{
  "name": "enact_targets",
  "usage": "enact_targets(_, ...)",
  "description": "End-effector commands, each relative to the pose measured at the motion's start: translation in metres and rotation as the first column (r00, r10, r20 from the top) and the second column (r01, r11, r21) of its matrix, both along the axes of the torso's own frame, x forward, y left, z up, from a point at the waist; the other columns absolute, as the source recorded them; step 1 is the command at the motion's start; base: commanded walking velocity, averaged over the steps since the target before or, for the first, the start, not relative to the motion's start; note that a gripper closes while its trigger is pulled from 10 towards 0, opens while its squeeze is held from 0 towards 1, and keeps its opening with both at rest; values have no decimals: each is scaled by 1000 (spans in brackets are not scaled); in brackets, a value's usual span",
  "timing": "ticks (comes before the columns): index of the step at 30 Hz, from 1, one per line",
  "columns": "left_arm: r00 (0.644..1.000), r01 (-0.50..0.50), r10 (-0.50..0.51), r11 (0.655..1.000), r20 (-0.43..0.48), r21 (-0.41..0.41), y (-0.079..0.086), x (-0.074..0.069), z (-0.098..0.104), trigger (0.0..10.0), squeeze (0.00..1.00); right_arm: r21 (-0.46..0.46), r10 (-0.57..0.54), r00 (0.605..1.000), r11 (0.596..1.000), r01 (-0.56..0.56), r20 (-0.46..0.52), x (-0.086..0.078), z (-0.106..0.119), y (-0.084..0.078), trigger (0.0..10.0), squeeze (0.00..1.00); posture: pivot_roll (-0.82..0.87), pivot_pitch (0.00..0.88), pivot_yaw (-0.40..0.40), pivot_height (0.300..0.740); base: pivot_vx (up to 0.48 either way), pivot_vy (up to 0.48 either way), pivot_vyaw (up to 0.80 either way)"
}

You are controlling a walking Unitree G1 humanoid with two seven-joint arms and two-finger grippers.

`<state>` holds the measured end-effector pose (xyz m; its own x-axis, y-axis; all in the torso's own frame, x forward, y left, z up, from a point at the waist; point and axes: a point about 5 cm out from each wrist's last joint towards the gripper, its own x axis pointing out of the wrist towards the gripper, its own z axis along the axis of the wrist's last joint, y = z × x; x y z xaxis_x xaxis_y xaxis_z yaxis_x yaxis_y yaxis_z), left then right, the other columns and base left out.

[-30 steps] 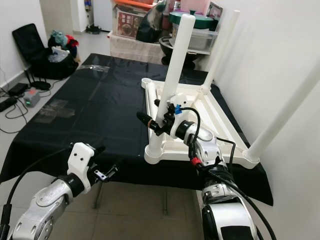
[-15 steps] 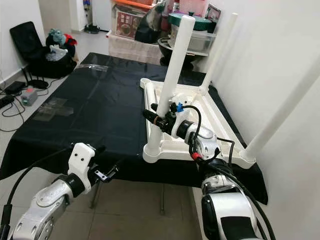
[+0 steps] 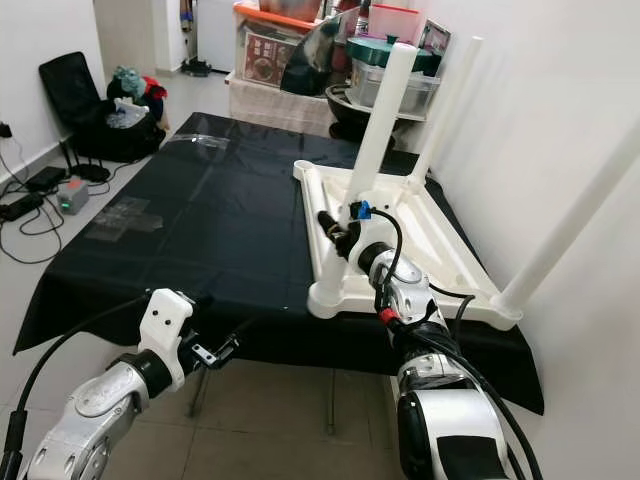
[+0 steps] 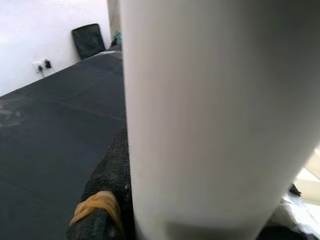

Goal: Building children table

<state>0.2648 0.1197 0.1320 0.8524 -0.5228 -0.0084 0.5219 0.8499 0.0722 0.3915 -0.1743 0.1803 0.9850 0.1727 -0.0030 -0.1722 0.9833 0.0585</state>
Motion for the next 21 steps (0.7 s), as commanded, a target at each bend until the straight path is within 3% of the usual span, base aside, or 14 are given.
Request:
enact_targets(1,1000,7,-7,1000,-8,0,-2,-1,-3,10000,0,-6,-284,958,959,284,-44,-14,-13,-14,0,0,145,0,-144,740,0,0,0)
enact_targets(6,1000,7,-7,1000,-8,0,-2,-1,-3,10000,0,-6,-284,958,959,284,-44,-14,-13,-14,0,0,145,0,-144,740,0,0,0)
enact_targets(7,1000,5,-5,1000,-12,4,-1,0,-4,10000,0,61,-511,853,853,518,-103,-37,-23,-7,0,0,123,0,-128,740,0,0,0)
enact_targets(10,1000,5,-5,1000,-12,4,-1,0,-4,10000,0,61,-511,853,853,518,-103,-37,-23,-7,0,0,123,0,-128,740,0,0,0)
enact_targets(11,1000,-16,16,1000,-12,11,0,2,-4,10000,0,96,-643,745,742,664,-180,-55,-32,-6,0,0,143,0,-147,740,0,0,0)
enact_targets(17,1000,-16,16,1000,-12,11,0,2,-4,10000,0,96,-643,745,742,664,-180,-55,-32,-6,0,0,143,0,-147,740,0,0,0)
enact_targets(18,999,-30,30,999,-11,17,2,4,-5,10000,0,111,-691,686,682,723,-226,-64,-37,-4,0,0,143,0,-147,740,0,0,0)
enact_targets(19,999,-30,30,999,-11,17,2,4,-5,10000,0,111,-691,686,682,723,-226,-64,-37,-4,0,0,143,0,-147,740,0,0,0)
enact_targets(20,999,-41,41,999,-10,20,3,4,-6,10000,0,79,-678,696,701,709,-237,-60,-38,3,10000,0,137,0,-145,740,0,0,0)
enact_targets(21,999,-41,41,999,-10,20,3,4,-6,10000,0,79,-678,696,701,709,-237,-60,-38,3,10000,0,137,0,-145,740,0,0,0)
